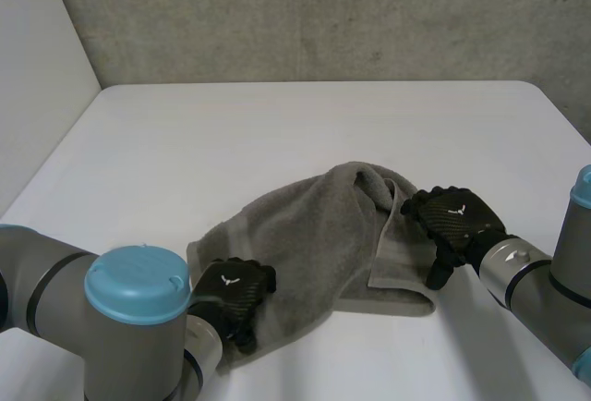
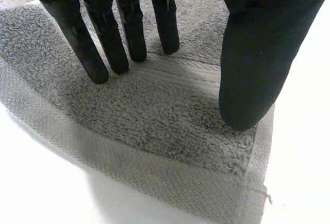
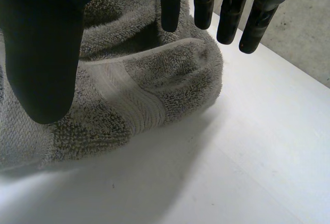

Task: Fold the towel.

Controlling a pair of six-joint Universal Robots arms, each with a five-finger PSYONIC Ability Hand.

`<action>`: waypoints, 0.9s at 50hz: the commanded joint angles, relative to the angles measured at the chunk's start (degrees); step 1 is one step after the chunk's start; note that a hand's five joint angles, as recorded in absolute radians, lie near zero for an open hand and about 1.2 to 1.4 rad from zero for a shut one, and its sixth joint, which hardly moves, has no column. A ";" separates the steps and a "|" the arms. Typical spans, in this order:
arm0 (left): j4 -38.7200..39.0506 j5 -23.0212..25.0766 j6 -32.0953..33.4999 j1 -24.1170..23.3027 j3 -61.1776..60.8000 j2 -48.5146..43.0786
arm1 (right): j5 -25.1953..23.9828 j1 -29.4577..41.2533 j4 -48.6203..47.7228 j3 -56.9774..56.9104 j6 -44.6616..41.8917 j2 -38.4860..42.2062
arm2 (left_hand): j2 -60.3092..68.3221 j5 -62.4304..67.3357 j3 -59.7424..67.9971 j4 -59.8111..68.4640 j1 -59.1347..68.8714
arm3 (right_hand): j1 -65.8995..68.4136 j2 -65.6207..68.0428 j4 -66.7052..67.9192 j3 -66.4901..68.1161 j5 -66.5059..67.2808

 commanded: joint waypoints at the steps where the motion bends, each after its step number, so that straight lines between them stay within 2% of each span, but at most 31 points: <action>1: -0.47 -0.09 -0.01 -0.09 -0.35 0.50 | -0.03 0.05 0.10 -0.13 -0.01 0.02 | 2.81 2.79 2.82 2.78 2.77 | -3.93 -4.12 -3.42 -2.32 -4.36; 19: -0.83 -0.18 -0.10 -0.61 -1.32 0.85 | -0.03 0.14 -0.96 0.31 -0.19 0.55 | -4.59 -4.61 -4.58 -4.61 -4.62 | -3.93 -4.12 -3.42 -2.32 -4.36; 26: -0.39 -0.18 -0.10 -0.62 -1.58 0.42 | -0.03 0.14 -0.96 0.31 -0.19 0.63 | -3.25 -3.27 -3.24 -3.28 -3.29 | -3.93 -4.12 -3.42 -2.32 -4.36; 29: -0.21 -0.61 -0.01 -0.62 -1.50 0.15 | -0.03 0.22 -1.05 0.31 -0.19 0.72 | -0.73 -0.75 -0.72 -0.75 -0.76 | -3.93 -4.12 -3.42 -2.32 -4.36; 36: 1.54 -3.07 -0.01 -0.44 -0.62 0.06 | -0.03 0.22 -1.13 0.40 -0.19 0.72 | 14.22 14.20 14.23 14.19 14.18 | -3.93 -4.12 -3.42 -2.32 -4.36; 45: 5.68 -3.16 0.08 -0.26 0.53 0.06 | -0.03 0.22 -1.13 0.40 -0.19 0.72 | 19.80 19.77 19.80 19.77 19.76 | -3.93 -4.12 -3.42 -2.32 -4.36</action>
